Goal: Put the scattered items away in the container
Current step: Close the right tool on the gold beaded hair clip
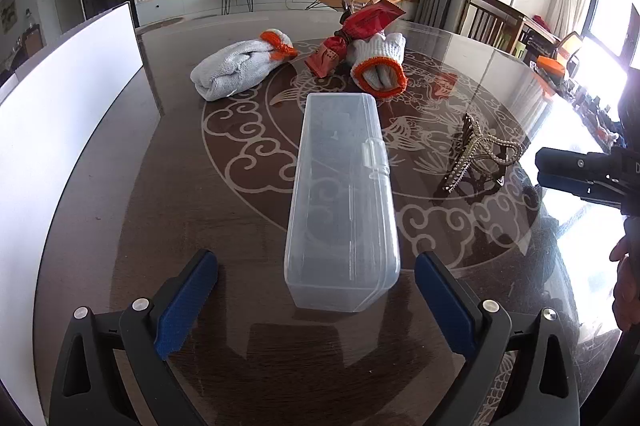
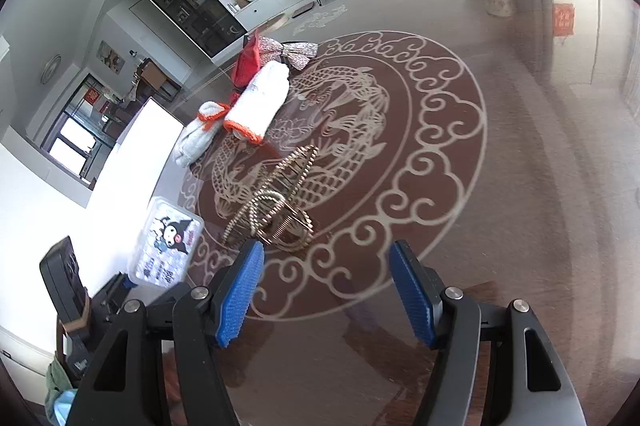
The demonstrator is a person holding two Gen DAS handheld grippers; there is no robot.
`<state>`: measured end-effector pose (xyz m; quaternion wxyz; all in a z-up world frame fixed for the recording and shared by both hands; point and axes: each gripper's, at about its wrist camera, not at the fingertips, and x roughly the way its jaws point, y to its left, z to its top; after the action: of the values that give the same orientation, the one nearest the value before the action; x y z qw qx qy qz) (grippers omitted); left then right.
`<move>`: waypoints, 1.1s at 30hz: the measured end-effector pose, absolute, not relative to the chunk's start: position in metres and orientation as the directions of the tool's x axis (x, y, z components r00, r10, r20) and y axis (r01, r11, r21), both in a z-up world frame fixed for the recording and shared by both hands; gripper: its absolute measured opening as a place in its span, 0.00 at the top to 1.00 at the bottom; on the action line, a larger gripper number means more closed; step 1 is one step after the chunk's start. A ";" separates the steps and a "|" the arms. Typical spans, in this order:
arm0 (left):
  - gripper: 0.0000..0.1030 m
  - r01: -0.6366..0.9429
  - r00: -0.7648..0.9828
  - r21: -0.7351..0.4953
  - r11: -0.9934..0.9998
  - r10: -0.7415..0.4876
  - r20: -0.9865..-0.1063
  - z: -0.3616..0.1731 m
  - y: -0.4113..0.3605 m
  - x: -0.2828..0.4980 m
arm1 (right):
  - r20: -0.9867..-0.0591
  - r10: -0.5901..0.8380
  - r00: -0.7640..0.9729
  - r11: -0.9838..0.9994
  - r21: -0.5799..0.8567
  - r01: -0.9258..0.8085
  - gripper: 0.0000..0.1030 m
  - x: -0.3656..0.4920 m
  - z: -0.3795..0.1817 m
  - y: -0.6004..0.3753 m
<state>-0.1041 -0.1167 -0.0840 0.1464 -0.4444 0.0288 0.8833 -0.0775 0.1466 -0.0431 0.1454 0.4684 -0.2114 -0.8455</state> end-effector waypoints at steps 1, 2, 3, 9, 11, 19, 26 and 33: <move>0.03 -0.282 -0.563 -0.088 -0.955 0.239 -0.791 -0.084 -0.118 -0.104 | -0.731 -0.435 -0.526 -0.871 0.489 0.042 0.36 -0.083 -0.039 0.141; 0.03 -0.281 -0.564 -0.097 -0.955 0.246 -0.788 -0.083 -0.120 -0.104 | -0.730 -0.425 -0.536 -0.874 0.485 0.033 0.36 -0.089 -0.035 0.134; 0.03 -0.279 -0.565 -0.109 -0.954 0.255 -0.785 -0.083 -0.121 -0.104 | -0.727 -0.420 -0.543 -0.874 0.485 0.027 0.36 -0.094 -0.031 0.126; 0.02 -0.280 -0.564 -0.127 -0.952 0.270 -0.781 -0.082 -0.122 -0.104 | -0.822 -0.215 -0.527 -0.973 0.224 0.048 0.36 -0.128 -0.033 0.054; 0.02 -0.280 -0.563 -0.131 -0.951 0.273 -0.780 -0.082 -0.122 -0.104 | -0.850 -0.152 -0.505 -0.988 0.135 0.071 0.36 -0.132 -0.041 0.039; 0.01 -0.282 -0.562 -0.125 -0.951 0.269 -0.782 -0.082 -0.120 -0.105 | -0.831 -0.098 -0.548 -0.990 0.028 0.135 0.36 -0.100 -0.047 0.049; 0.01 -0.282 -0.560 -0.065 -0.957 0.219 -0.799 -0.085 -0.113 -0.104 | -0.815 -0.125 -0.566 -0.989 0.054 0.141 0.36 -0.083 -0.046 0.084; 0.00 -0.289 -0.553 0.003 -0.957 0.165 -0.816 -0.088 -0.105 -0.105 | -0.804 -0.207 -0.558 -0.975 0.125 0.182 0.35 -0.078 -0.049 0.105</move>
<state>-0.1046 -0.1047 -0.0878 0.1292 -0.4545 0.0683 0.8787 -0.0785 0.1048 -0.0489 0.1102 0.4570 -0.0137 -0.8825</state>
